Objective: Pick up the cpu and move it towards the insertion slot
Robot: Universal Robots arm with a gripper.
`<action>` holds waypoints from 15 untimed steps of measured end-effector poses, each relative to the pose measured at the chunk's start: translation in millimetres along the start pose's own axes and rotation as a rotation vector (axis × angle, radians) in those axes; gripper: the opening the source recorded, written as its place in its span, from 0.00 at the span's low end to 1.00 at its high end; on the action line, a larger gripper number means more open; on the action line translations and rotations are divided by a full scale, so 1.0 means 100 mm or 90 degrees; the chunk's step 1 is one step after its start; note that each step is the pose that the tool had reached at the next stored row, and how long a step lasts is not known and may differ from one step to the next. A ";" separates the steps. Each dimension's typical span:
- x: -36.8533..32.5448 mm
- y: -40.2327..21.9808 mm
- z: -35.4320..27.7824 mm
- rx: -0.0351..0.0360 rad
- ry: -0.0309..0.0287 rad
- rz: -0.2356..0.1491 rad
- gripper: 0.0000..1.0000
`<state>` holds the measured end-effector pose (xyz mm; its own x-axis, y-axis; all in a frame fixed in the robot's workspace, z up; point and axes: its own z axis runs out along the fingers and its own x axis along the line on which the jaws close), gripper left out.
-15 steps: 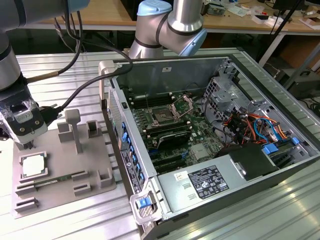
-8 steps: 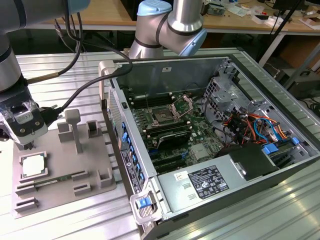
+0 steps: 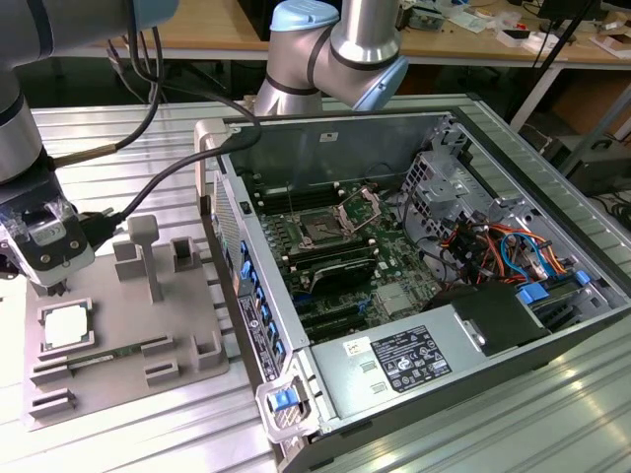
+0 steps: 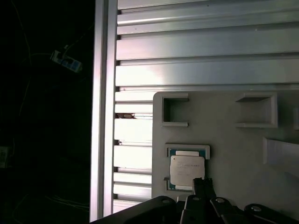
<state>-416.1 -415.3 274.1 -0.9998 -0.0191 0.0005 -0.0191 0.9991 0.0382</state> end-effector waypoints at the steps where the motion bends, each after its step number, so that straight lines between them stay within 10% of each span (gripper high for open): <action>1: 0.000 0.000 0.004 0.0000 0.0000 0.000 0.11; 15: 0.000 -0.001 0.030 0.0000 0.0000 0.000 0.11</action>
<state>-416.1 -415.3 271.1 -0.9998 -0.0191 0.0005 -0.0191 0.9991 0.0382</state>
